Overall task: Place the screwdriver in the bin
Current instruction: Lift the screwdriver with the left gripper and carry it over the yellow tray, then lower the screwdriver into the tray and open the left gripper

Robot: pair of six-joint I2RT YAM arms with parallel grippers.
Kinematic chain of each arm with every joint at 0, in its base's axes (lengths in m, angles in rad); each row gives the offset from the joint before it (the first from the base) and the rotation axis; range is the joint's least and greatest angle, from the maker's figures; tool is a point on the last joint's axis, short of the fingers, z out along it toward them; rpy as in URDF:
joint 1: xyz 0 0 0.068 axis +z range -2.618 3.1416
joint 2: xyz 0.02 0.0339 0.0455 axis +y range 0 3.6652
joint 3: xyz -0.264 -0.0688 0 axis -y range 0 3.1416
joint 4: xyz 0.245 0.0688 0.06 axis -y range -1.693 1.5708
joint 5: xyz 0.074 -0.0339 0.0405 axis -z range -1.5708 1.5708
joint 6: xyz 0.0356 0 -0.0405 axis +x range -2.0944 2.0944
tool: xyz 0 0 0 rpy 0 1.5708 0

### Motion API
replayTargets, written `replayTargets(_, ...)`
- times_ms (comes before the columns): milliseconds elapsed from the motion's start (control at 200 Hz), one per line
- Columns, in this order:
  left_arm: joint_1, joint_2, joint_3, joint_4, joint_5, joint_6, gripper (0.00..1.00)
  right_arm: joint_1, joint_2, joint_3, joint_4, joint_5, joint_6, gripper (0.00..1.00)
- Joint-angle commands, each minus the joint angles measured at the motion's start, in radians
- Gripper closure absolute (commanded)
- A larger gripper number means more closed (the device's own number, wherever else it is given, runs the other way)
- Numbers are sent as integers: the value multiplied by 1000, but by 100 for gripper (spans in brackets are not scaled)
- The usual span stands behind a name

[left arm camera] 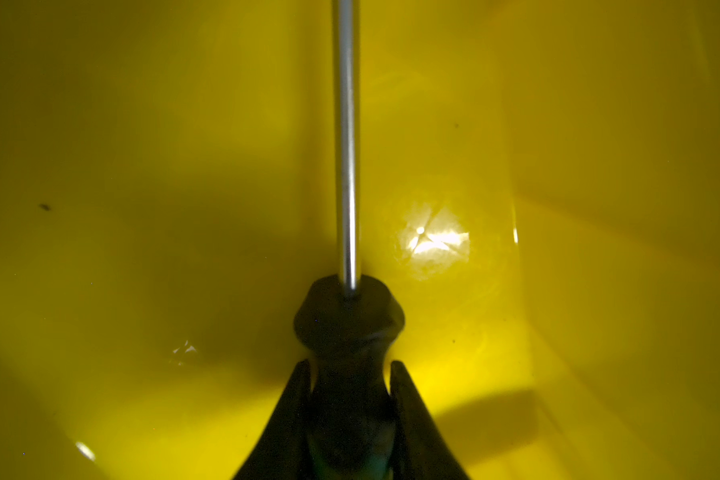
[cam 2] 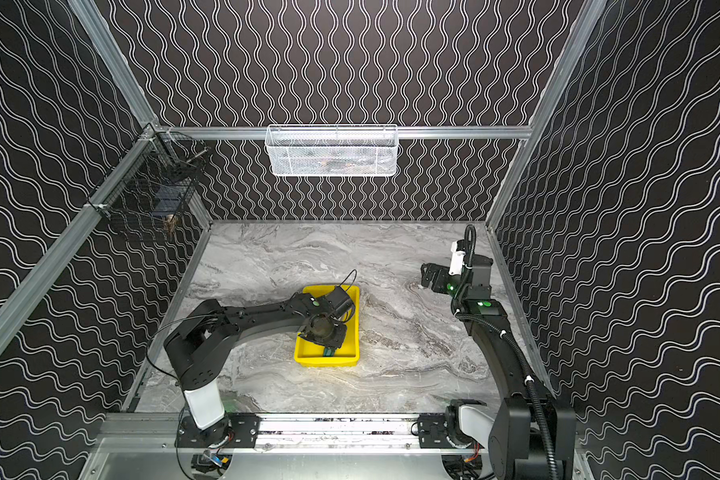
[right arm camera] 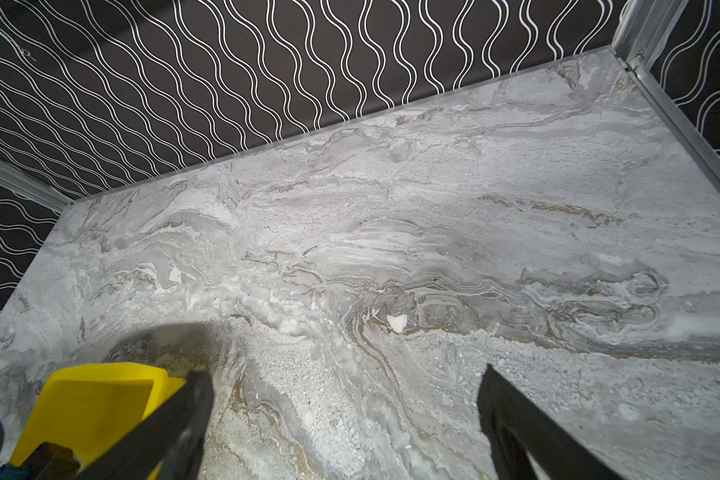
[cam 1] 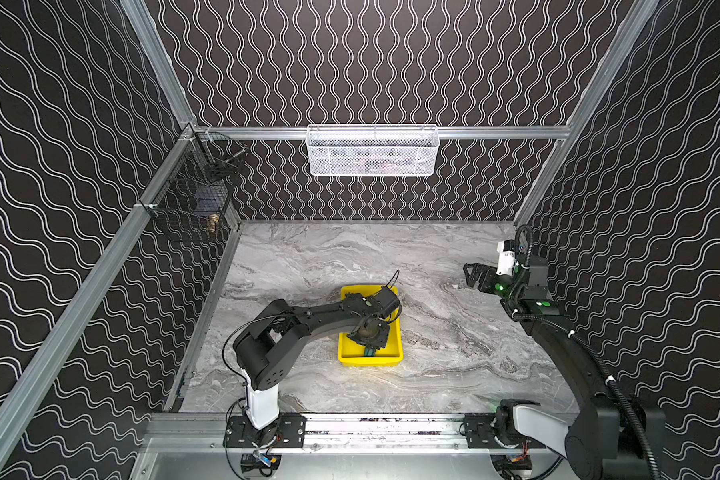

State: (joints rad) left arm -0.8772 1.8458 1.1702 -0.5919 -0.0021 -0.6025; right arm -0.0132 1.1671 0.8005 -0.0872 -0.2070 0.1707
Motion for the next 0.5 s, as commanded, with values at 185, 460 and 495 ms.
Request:
replayTargets(185, 0, -35, 36, -46, -23, 3, 42, 1, -3, 3, 9, -4, -2, 1)
replayTargets(460, 1, -84, 80, -90, -39, 19, 18, 1, -4, 6, 10, -8, -2, 1)
replayTargets(495, 0, -91, 84, -93, -41, 21, 15, 1, -4, 5, 9, -8, -1, 1)
